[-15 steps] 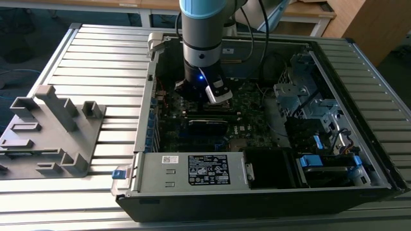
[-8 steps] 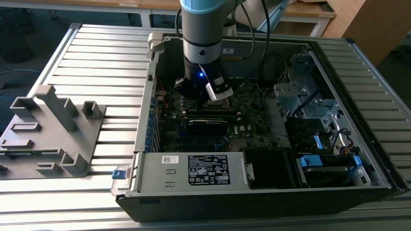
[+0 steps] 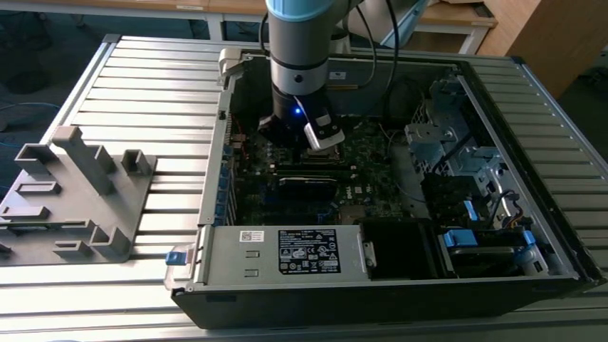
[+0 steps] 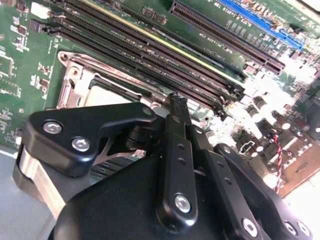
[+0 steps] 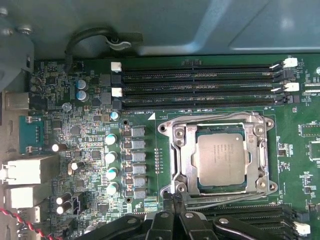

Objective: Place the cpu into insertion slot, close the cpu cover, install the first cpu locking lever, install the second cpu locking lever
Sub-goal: 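Install the second cpu locking lever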

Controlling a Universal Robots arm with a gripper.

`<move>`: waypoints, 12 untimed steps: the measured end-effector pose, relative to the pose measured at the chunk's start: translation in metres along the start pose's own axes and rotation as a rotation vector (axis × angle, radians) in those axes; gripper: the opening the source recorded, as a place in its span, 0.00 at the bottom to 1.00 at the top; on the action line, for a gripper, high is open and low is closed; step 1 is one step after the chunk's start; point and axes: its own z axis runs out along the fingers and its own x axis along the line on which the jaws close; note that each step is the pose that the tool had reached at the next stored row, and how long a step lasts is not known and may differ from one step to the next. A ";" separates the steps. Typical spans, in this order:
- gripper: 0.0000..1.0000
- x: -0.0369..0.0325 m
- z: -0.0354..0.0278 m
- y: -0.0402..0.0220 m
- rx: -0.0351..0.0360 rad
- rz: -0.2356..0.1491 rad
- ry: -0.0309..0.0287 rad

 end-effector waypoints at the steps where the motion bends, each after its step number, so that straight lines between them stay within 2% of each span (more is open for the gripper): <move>1: 0.11 0.0000 0.0005 0.0001 0.0000 0.000 0.0000; 9: 0.11 0.0004 0.0046 0.0002 0.0002 0.000 0.0004; 12: 0.11 0.0004 0.0065 0.0005 -0.0019 0.000 -0.0004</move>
